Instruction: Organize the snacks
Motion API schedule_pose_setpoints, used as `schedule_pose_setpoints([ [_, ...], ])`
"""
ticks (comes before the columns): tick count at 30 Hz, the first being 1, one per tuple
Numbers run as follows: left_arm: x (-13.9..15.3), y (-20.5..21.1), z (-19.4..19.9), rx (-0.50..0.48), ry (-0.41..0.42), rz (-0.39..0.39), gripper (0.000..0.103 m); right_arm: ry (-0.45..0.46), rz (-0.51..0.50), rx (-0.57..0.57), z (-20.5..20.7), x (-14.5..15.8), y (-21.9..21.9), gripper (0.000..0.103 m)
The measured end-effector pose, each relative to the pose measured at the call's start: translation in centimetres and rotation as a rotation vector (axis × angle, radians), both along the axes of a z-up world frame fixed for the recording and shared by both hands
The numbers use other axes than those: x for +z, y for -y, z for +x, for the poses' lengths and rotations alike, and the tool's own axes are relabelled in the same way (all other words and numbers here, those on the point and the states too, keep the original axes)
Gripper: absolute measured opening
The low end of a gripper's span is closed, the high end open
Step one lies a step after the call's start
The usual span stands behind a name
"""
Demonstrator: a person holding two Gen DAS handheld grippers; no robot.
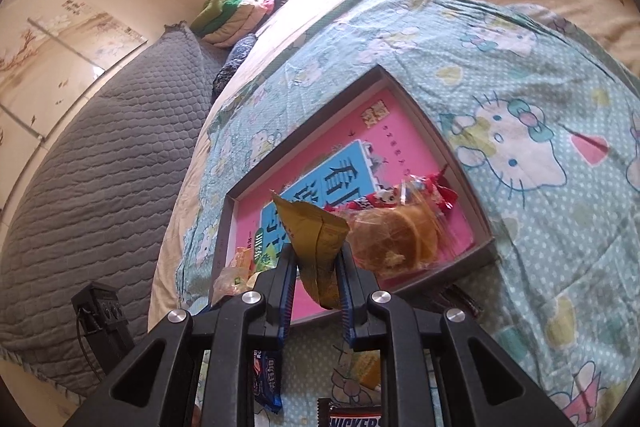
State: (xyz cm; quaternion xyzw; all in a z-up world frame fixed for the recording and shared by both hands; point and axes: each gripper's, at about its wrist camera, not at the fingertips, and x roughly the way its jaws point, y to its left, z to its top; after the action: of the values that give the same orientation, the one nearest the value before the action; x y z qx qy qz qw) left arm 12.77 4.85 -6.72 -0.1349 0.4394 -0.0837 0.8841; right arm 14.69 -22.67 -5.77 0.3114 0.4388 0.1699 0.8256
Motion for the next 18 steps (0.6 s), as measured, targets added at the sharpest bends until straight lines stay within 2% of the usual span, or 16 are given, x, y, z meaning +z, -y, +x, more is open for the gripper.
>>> schedule_pose_setpoints([
  [8, 0.0, -0.2, 0.0, 0.008, 0.000, 0.009, 0.038, -0.046, 0.038, -0.053, -0.1, -1.1, 1.3, 0.021],
  [18, -0.2, -0.4, 0.0, 0.015, -0.002, 0.017, 0.038, -0.084, 0.021, -0.054, 0.3, -1.9, 1.2, 0.021],
])
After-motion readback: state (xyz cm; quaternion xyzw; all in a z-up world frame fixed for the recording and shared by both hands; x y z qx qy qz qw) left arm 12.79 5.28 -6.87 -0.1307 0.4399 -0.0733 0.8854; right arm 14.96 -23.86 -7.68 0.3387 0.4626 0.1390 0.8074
